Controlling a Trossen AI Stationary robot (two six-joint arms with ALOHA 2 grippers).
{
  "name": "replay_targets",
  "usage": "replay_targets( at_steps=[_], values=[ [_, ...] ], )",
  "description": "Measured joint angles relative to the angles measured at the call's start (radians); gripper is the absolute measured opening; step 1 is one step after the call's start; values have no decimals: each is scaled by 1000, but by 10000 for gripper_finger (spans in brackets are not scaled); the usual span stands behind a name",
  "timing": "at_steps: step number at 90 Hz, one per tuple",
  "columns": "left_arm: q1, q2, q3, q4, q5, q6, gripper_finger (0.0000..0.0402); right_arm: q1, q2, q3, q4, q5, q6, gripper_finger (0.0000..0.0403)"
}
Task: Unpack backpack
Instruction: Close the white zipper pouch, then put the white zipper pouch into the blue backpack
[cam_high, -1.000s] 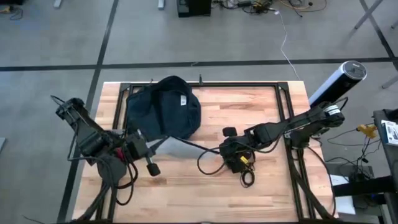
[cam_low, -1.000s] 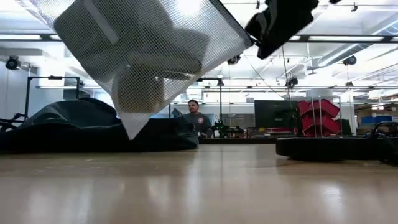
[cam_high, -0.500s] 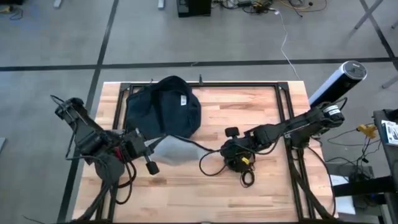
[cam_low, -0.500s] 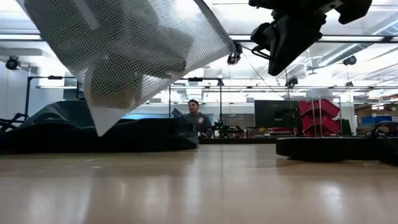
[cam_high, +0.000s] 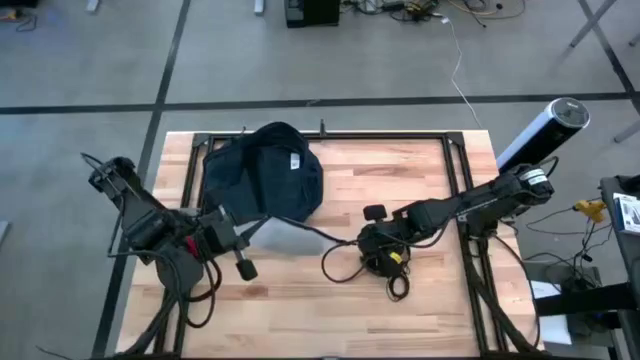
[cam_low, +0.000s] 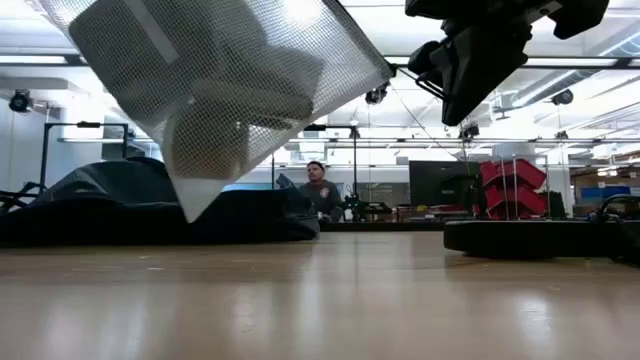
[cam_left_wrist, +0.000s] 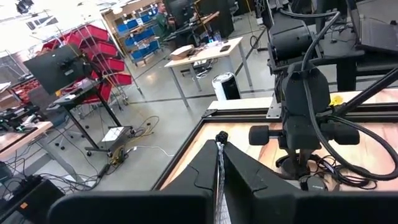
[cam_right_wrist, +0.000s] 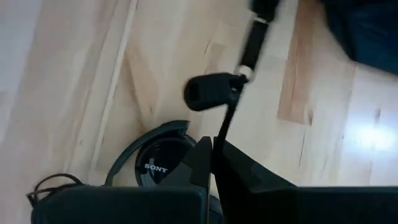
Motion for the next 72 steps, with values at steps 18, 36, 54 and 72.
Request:
replay_targets(
  at_steps=[18, 36, 54, 72],
  values=[
    [0, 0, 0, 1, 0, -3, 0, 0, 0, 0, -1, 0, 10, 3],
    [0, 1, 0, -12, 0, -19, 0, 0, 1, -1, -1, 0, 23, 63],
    [0, 2, -1, -18, 0, -27, 0, 0, 1, 10, 4, 6, 37, 151],
    [0, 3, -1, -17, 0, -27, 0, 0, 2, 118, 9, 52, 2, 195]
  ],
)
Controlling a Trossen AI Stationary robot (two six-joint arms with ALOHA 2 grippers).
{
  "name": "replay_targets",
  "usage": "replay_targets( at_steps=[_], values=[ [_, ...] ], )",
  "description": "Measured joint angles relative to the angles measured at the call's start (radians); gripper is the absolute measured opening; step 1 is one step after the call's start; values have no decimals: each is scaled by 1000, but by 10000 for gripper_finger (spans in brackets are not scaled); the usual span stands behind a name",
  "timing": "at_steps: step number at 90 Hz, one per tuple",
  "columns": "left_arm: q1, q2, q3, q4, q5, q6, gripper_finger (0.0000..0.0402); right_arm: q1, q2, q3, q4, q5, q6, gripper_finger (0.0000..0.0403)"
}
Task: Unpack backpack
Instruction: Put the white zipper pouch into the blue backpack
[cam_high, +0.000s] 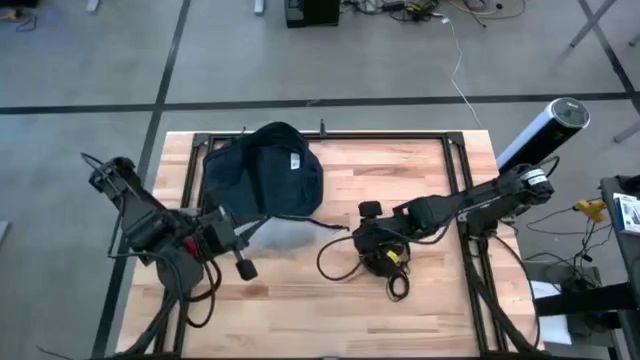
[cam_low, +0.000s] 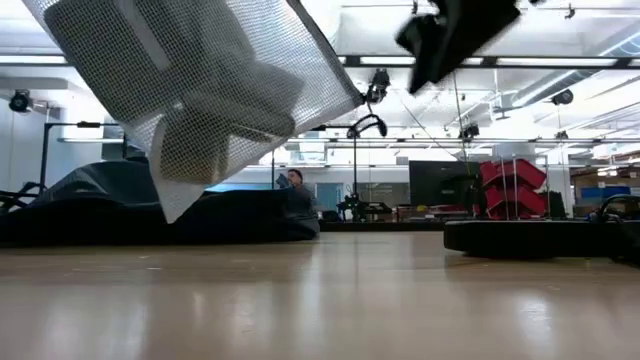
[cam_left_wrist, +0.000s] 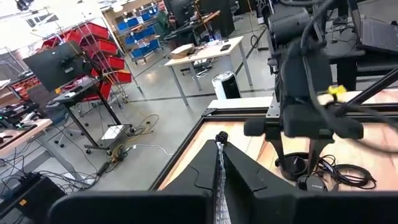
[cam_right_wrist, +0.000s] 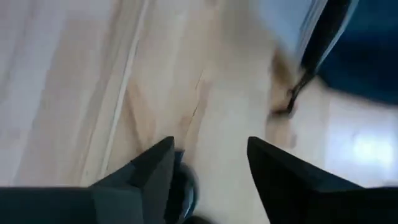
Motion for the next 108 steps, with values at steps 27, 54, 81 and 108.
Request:
replay_targets(
  at_steps=[27, 54, 81, 108],
  values=[
    [0, 21, 0, 0, 30, 0, 0, -7, 0, 96, 265, 66, -188, 206],
    [0, 24, 0, 1, 43, 0, 0, -23, 22, 97, 471, 24, -208, 269],
    [0, 24, 0, 1, 51, 0, 0, -76, 116, 97, 667, 0, -249, 312],
    [4, 24, 0, 0, 53, 12, 0, -112, 194, 97, 757, -123, -206, 234]
  ],
)
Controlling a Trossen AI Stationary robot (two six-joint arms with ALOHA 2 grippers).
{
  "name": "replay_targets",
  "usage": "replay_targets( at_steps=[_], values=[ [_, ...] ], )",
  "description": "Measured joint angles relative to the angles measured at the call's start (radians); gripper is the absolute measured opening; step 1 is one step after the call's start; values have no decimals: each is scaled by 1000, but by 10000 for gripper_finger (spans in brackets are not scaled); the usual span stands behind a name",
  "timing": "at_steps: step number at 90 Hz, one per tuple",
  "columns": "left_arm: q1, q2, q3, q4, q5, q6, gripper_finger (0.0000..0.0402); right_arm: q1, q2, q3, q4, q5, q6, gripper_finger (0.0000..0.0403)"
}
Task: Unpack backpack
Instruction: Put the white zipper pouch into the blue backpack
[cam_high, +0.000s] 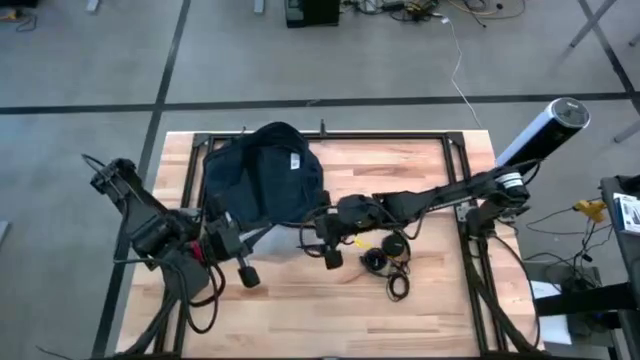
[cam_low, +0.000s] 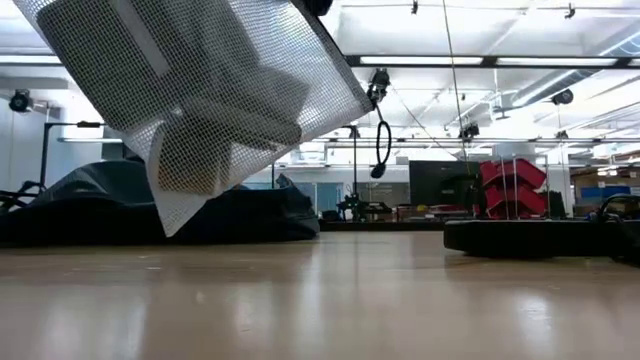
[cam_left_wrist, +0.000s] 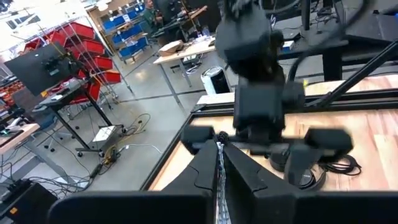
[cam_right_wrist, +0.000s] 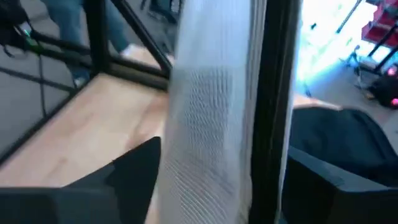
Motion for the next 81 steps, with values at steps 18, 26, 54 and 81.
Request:
replay_targets(
  at_steps=[18, 26, 54, 81],
  values=[
    [31, 0, 0, -32, -2, -2, 0, -6, 19, -1, -10, 0, -55, 66],
    [62, -1, 0, -62, -5, -9, 0, -6, 10, -2, -5, 27, -124, 15],
    [260, -84, 0, -86, -4, 124, 0, -95, 22, 71, 133, 141, -235, 1],
    [376, -312, -4, -48, 147, 236, 0, -220, 11, 101, 194, 66, -193, 0]
  ],
)
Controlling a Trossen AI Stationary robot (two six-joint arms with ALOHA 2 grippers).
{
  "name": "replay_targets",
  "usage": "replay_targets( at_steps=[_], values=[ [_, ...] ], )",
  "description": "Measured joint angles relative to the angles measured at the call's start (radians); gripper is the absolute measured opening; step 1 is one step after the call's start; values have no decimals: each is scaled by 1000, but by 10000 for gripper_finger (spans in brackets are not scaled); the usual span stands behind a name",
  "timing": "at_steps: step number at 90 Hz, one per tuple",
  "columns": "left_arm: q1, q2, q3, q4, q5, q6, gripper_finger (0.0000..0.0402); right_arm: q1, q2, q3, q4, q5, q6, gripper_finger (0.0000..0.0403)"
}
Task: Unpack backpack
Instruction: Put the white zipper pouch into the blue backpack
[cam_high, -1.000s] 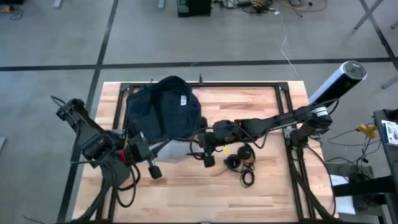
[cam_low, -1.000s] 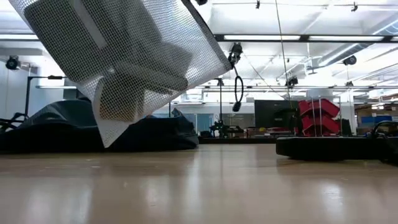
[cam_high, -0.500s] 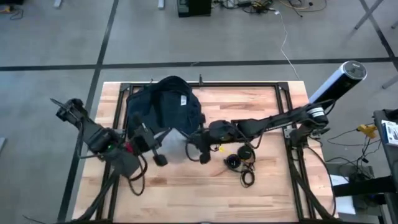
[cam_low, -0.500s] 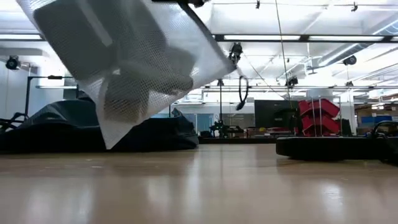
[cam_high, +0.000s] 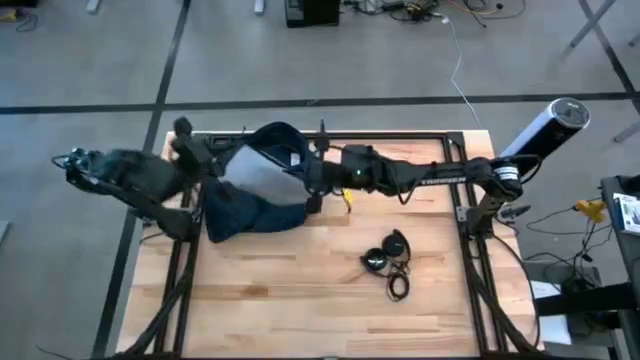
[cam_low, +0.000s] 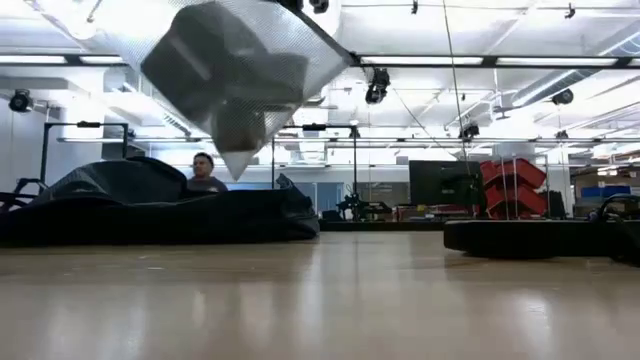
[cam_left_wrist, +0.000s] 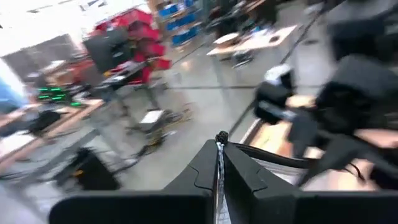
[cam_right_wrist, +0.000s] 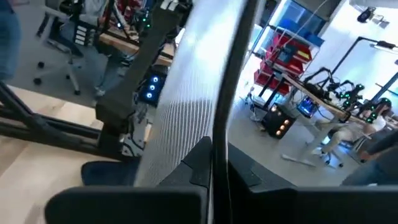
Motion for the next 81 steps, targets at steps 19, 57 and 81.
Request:
replay_targets(
  at_steps=[19, 57, 81],
  values=[
    [25, -34, -166, -11, -11, -55, 0, -51, 10, -3, -109, -25, 1, 0],
    [293, -53, -517, -10, 4, -303, 0, -77, 47, -9, -188, -67, 46, 0],
    [361, -40, -722, 146, 115, -320, 0, -128, 208, -9, -117, -69, 35, 0]
  ],
)
